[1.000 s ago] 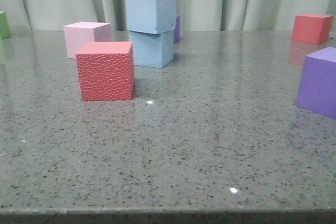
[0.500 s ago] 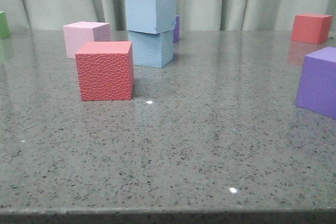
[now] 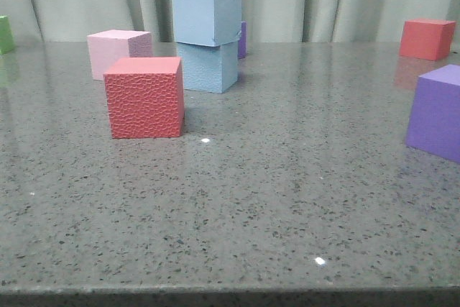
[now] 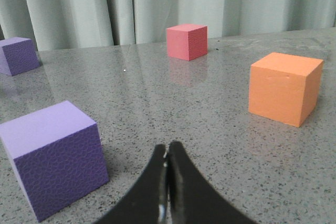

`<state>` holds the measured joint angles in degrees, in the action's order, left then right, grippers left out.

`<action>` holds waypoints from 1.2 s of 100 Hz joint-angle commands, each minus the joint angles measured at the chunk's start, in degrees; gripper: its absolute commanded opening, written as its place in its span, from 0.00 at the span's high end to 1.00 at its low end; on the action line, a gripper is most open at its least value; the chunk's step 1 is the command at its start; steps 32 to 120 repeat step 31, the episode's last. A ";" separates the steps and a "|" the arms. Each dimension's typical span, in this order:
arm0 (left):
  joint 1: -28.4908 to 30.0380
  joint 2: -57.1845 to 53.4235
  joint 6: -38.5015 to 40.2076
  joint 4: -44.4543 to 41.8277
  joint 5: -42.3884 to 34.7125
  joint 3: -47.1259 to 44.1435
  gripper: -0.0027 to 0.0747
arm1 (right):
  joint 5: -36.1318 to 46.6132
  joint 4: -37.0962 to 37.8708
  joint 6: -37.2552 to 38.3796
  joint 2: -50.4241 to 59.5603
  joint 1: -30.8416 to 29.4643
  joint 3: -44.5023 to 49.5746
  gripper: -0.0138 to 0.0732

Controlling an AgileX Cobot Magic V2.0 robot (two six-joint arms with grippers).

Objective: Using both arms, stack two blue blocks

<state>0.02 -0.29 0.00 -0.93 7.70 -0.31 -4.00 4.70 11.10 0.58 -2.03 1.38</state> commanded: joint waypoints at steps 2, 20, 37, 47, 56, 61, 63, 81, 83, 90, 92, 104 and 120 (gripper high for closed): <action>-0.18 -1.84 0.00 0.34 -4.35 -0.08 0.99 | 4.42 0.12 -0.42 1.21 -0.38 -1.00 0.97; -0.18 -1.84 0.00 0.34 -4.35 -0.08 0.99 | 4.42 0.12 -0.42 1.21 -0.38 -1.00 0.97; -0.18 -1.84 0.00 0.34 -4.35 -0.08 0.99 | 4.42 0.12 -0.42 1.21 -0.38 -1.00 0.97; -0.18 -1.84 0.00 0.34 -4.35 -0.08 0.99 | 4.42 0.12 -0.42 1.21 -0.38 -1.00 0.97; -0.18 -1.84 0.00 0.34 -4.35 -0.08 0.99 | 4.42 0.12 -0.42 1.21 -0.38 -1.00 0.97; -0.18 -1.84 0.00 0.34 -4.35 -0.08 0.99 | 4.42 0.12 -0.42 1.21 -0.38 -1.00 0.97; -0.18 -1.84 0.00 0.34 -4.35 -0.08 0.99 | 4.42 0.12 -0.42 1.21 -0.38 -1.00 0.97; -0.18 -1.84 0.00 0.34 -4.35 -0.08 0.99 | 4.42 0.12 -0.42 1.21 -0.38 -1.00 0.97; -0.18 -1.84 0.00 0.34 -4.35 -0.08 0.99 | 4.42 0.12 -0.42 1.21 -0.38 -1.00 0.97; -0.18 -1.84 0.00 0.34 -4.35 -0.08 0.99 | 4.42 0.12 -0.42 1.21 -0.38 -1.00 0.97; -0.18 -1.84 0.00 0.34 -4.35 -0.08 0.99 | 4.42 0.12 -0.42 1.21 -0.38 -1.00 0.97; -0.18 -1.84 0.00 0.34 -4.35 -0.08 0.99 | 4.42 0.12 -0.42 1.21 -0.38 -1.00 0.97; -0.18 -1.84 0.00 0.34 -4.35 -0.08 0.99 | 4.42 0.12 -0.42 1.21 -0.38 -1.00 0.97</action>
